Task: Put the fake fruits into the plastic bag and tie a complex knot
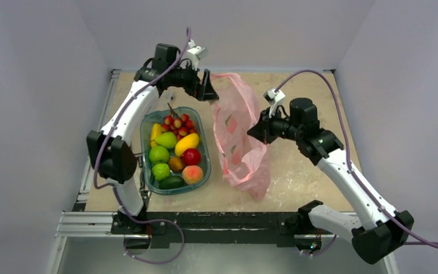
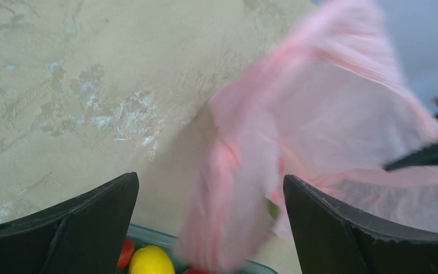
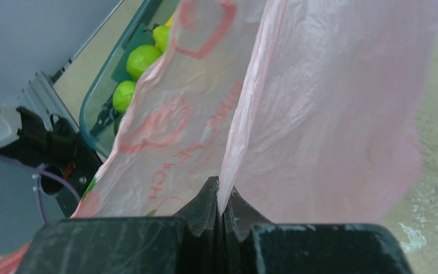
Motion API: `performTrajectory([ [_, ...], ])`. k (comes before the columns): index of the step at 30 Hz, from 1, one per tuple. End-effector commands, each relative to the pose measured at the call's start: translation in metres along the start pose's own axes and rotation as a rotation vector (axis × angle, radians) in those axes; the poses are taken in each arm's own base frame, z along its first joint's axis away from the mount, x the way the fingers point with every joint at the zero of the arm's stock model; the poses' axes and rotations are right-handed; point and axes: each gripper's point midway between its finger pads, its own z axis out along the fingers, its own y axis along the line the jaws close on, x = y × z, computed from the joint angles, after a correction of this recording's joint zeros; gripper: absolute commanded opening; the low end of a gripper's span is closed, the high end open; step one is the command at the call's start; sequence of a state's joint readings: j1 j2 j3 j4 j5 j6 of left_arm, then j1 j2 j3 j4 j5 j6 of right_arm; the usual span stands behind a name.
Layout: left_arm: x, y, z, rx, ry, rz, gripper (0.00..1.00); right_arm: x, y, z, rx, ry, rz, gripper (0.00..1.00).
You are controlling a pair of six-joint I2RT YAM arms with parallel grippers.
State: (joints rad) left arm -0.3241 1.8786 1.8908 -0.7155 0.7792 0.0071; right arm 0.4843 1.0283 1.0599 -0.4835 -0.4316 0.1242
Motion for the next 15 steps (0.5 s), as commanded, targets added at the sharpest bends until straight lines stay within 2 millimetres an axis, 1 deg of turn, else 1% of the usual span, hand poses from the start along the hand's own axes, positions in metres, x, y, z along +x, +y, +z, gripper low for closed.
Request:
performTrajectory([
  [1,-0.083,-0.059,-0.097,0.028,-0.402,0.101,1.00,-0.022,-0.009,0.013,-0.060,-0.102,0.175,0.00],
  [3,-0.084,-0.048,-0.130,-0.058,-0.501,0.043,1.00,-0.027,-0.008,0.014,-0.084,-0.141,0.196,0.00],
  [4,-0.081,-0.042,-0.145,-0.107,-0.528,0.028,1.00,-0.031,-0.006,0.013,-0.102,-0.165,0.204,0.00],
  [5,-0.072,-0.029,-0.160,-0.186,-0.540,0.000,1.00,-0.035,-0.003,0.013,-0.124,-0.182,0.216,0.00],
  [6,-0.059,-0.018,-0.175,-0.284,-0.557,-0.029,1.00,-0.039,0.000,0.013,-0.141,-0.196,0.223,0.00],
  [7,-0.045,-0.005,-0.180,-0.330,-0.551,-0.055,1.00,-0.044,0.001,0.013,-0.154,-0.209,0.231,0.00],
  [8,-0.030,-0.003,-0.188,-0.367,-0.541,-0.050,1.00,-0.047,0.003,0.014,-0.173,-0.219,0.242,0.00],
  [9,-0.010,0.010,-0.194,-0.424,-0.504,-0.045,1.00,-0.051,0.004,0.015,-0.186,-0.230,0.247,0.00],
  [10,0.010,0.018,-0.198,-0.478,-0.452,-0.025,0.99,-0.053,0.004,0.015,-0.191,-0.238,0.256,0.00],
  [11,0.034,0.027,-0.199,-0.526,-0.387,-0.016,0.98,-0.054,0.005,0.016,-0.199,-0.241,0.274,0.00],
  [13,0.076,0.041,-0.199,-0.550,-0.284,-0.013,0.97,-0.056,0.005,0.017,-0.214,-0.248,0.278,0.00],
  [14,0.095,0.049,-0.197,-0.557,-0.235,-0.009,0.97,-0.056,0.004,0.017,-0.218,-0.251,0.285,0.00],
  [15,0.109,0.058,-0.195,-0.577,-0.201,-0.029,0.97,-0.055,0.003,0.016,-0.224,-0.255,0.297,0.00],
])
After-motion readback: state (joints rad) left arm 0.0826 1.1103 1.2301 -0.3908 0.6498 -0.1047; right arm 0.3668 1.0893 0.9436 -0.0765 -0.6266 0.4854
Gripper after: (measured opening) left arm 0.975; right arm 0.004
